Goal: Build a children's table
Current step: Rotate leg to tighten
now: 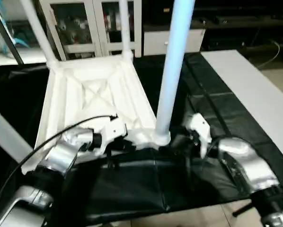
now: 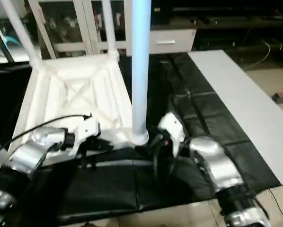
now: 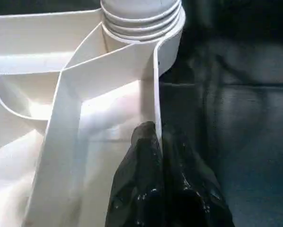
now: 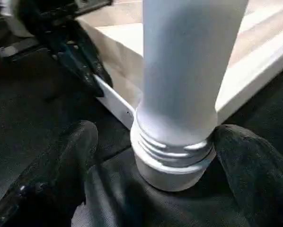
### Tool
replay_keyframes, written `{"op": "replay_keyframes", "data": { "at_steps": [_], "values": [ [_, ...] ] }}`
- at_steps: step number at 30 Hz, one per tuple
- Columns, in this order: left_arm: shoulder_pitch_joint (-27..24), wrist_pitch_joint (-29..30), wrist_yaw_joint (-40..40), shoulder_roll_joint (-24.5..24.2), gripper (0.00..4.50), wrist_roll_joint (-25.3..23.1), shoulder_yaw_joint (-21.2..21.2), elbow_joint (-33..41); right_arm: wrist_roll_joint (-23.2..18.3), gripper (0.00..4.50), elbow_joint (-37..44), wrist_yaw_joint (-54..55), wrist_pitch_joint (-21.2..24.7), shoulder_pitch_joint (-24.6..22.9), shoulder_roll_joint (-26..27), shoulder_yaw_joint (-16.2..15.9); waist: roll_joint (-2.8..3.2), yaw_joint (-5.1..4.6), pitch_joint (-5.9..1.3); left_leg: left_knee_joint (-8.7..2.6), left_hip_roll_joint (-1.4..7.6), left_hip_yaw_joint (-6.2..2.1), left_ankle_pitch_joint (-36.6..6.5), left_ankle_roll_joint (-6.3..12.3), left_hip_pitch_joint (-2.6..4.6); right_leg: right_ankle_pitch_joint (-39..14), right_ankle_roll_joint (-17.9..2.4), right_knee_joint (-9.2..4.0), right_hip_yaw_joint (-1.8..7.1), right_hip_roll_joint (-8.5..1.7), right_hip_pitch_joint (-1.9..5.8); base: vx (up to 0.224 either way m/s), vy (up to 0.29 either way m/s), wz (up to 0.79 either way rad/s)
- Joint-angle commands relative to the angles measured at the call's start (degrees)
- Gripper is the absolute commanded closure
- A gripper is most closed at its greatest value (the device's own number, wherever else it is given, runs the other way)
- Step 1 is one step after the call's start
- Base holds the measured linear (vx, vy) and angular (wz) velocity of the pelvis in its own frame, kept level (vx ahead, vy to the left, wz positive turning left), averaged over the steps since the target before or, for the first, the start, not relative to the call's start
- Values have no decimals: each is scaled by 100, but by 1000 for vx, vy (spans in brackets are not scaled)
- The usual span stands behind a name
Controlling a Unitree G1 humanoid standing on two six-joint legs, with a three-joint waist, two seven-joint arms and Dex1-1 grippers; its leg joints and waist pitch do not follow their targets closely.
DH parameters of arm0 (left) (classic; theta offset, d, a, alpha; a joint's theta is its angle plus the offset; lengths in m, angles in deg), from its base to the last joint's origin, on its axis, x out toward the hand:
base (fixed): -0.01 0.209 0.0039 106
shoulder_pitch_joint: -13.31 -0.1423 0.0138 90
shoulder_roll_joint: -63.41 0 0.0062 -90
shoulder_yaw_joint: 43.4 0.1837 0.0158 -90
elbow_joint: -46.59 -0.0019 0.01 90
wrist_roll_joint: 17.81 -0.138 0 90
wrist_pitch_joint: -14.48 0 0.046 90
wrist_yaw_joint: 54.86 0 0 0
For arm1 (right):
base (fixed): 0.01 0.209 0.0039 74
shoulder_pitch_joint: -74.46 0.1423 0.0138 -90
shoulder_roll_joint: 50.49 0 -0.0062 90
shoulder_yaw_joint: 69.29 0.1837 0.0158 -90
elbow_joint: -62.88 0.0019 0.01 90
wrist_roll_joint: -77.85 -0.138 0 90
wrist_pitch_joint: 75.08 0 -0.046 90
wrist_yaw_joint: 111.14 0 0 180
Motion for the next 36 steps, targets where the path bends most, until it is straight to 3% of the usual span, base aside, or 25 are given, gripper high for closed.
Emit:
{"op": "replay_keyframes", "data": {
  "at_steps": [1, 3, 4, 5, 8, 9, 10, 12, 18, 20, 25, 26, 36],
  "values": [
    [-75, 141, -385, 34, 450, 164, 271, 413, -125, 30, 153, -170, 79, 102, -2, -111, -25, 2, -339, -472, 278, -131, -1622, 178, 114, -1428, -1307, -431, 201, -278, 226, 0, 0, 0],
    [-117, 178, -382, 17, 450, 182, 269, 494, -134, 30, 184, -178, 128, 126, -20, -149, -22, 24, -351, -454, 278, -116, -1491, 226, 137, -1236, -1362, -422, 201, -261, 206, 0, 0, 0],
    [-134, 180, -378, 10, 450, 188, 263, 526, -114, 30, 166, -171, 145, 162, -4, -162, -64, 36, -350, -451, 274, -107, -1423, 257, 119, -1169, -1363, -420, 198, -255, 219, 0, 0, 0],
    [-136, 164, -365, 5, 450, 182, 258, 542, -60, 30, 96, -165, 123, 224, 24, -186, -67, 60, -351, -448, 272, -112, -1374, 267, 119, -1188, -1355, -402, 196, -268, 219, 0, 0, 0],
    [-130, 126, -324, 15, 450, 144, 209, 491, 134, 30, -154, -236, -6, 357, 81, -280, -39, 53, -346, -454, 267, -114, -1426, 203, 123, -1318, -1295, -416, 194, -264, 206, 0, 0, 0],
    [-131, 129, -322, 14, 450, 144, 208, 491, 142, 30, -162, -240, -10, 360, 81, -284, 6, 45, -344, -461, 262, -116, -1489, 153, 124, -1321, -1284, -428, 195, -260, 210, 0, 0, 0],
    [-129, 179, -299, 20, 450, 131, 204, 497, 228, 30, -256, -308, -55, 398, 63, -323, -19, 52, -356, -457, 261, -122, -1484, 140, 122, -1226, -1304, -411, 192, -262, 222, 0, 0, 0],
    [-123, 200, -292, 25, 450, 127, 209, 500, 245, 30, -280, -332, -64, 409, 53, -329, -14, 58, -356, -454, 258, -120, -1462, 149, 118, -1154, -1324, -407, 190, -261, 227, 0, 0, 0],
    [-108, 289, -263, -10, 450, 120, 213, 576, 308, 87, -380, -509, -145, 463, -21, -465, -25, 66, -358, -446, 260, -117, -1397, 200, 121, -1113, -1354, -400, 189, -261, 234, 0, 0, 0],
    [-141, 272, -256, -40, 450, 115, 196, 584, 355, 96, -462, -531, -178, 497, -5, -478, -76, 55, -367, -434, 258, -112, -1328, 231, 109, -1064, -1368, -391, 190, -268, 244, 0, 0, 0],
    [-187, 267, -242, -78, 450, 116, 165, 597, 449, 143, -691, -576, -281, 576, 16, -484, -55, 55, -361, -429, 258, -112, -1280, 270, 107, -1105, -1371, -392, 185, -263, 236, 0, 0, 0],
    [-184, 291, -227, -80, 450, 118, 150, 593, 465, 152, -743, -587, -295, 608, 11, -497, -20, 54, -361, -432, 255, -112, -1325, 249, 108, -1115, -1372, -400, 184, -259, 237, 0, 0, 0],
    [-233, 299, -232, -68, 450, 104, 201, 594, 577, 183, -886, -680, -421, 581, -2, -578, -47, 54, -374, -421, 260, -111, -1276, 276, 111, -923, -1436, -371, 181, -258, 249, 0, 0, 0]
  ]
}}
